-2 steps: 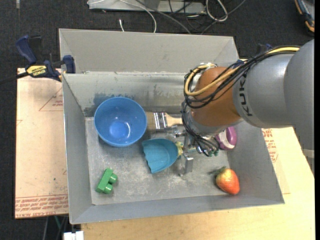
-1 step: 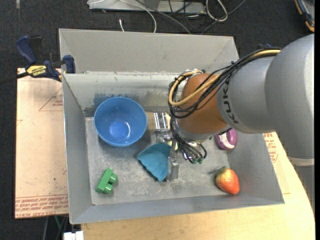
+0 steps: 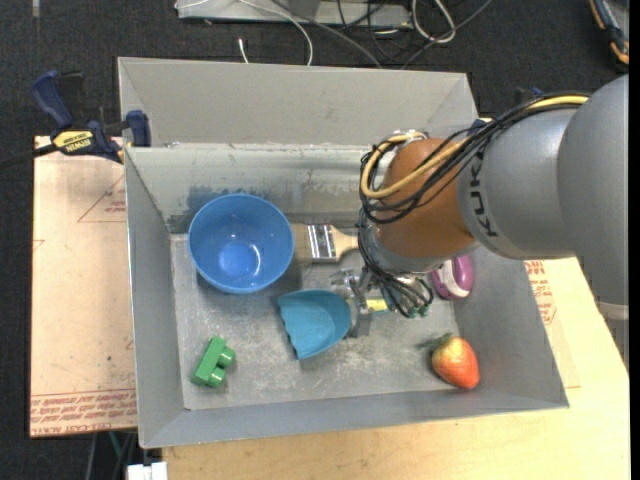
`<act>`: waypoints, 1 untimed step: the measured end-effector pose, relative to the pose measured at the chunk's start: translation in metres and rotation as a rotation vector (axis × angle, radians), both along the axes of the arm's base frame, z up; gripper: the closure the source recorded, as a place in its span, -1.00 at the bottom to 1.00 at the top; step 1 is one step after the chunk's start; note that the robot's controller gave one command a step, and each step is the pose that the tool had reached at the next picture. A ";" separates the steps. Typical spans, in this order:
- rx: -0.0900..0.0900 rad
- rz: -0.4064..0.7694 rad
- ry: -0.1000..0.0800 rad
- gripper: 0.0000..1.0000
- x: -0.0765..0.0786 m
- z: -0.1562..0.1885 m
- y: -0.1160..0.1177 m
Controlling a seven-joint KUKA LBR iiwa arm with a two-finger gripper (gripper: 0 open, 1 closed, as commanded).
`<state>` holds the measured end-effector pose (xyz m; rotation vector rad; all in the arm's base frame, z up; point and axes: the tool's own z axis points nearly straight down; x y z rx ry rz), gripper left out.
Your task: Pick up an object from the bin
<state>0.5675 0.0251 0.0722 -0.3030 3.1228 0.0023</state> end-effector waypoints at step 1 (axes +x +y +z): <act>0.000 0.001 0.001 1.00 0.000 0.000 0.000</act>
Offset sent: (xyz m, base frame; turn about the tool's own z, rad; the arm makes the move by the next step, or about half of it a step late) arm -0.0001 0.0002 0.0551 -0.0001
